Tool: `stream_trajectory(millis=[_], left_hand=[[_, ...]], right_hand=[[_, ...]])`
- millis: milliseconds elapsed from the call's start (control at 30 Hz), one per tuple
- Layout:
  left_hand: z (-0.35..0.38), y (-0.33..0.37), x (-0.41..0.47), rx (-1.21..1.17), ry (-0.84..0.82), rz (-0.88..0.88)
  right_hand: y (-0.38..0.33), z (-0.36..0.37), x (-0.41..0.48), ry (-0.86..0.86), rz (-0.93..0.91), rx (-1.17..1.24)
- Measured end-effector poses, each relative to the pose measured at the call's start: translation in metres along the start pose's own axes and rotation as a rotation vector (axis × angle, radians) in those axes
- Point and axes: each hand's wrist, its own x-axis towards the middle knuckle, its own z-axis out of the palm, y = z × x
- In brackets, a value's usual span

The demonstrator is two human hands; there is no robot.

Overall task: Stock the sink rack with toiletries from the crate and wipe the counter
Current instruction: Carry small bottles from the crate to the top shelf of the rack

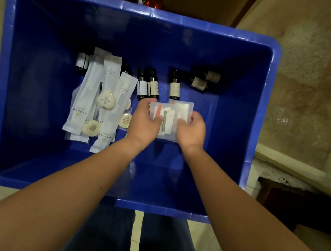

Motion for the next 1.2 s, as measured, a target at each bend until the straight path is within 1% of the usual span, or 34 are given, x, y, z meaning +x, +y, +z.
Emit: stream_trajectory(millis=[100, 267, 400, 533, 633, 900, 967, 1100, 1200], left_hand=[[-0.008, 0.016, -0.011, 0.004, 0.010, 0.008], [-0.026, 0.043, -0.039, 0.072, 0.010, 0.128], [-0.038, 0.068, -0.065, 0.070, -0.078, 0.182], [-0.048, 0.093, -0.095, 0.120, -0.156, 0.237], [-0.054, 0.111, -0.123, 0.152, -0.225, 0.289], [-0.047, 0.164, -0.194, 0.227, -0.398, 0.413], [-0.042, 0.174, -0.210, 0.238, -0.447, 0.459], [-0.026, 0.187, -0.243, 0.292, -0.542, 0.543], [-0.007, 0.196, -0.273, 0.304, -0.607, 0.616]], right_hand=[[-0.007, -0.001, -0.013, -0.043, 0.072, 0.151], [-0.031, -0.012, -0.048, -0.056, 0.110, 0.249], [-0.051, -0.031, -0.085, -0.061, 0.131, 0.351], [-0.069, -0.050, -0.127, -0.070, 0.155, 0.472], [-0.077, -0.068, -0.159, -0.043, 0.082, 0.478], [-0.083, -0.122, -0.237, 0.131, -0.012, 0.645], [-0.080, -0.137, -0.255, 0.221, -0.048, 0.687], [-0.067, -0.167, -0.287, 0.465, -0.113, 0.751], [-0.052, -0.190, -0.313, 0.577, -0.169, 0.782]])
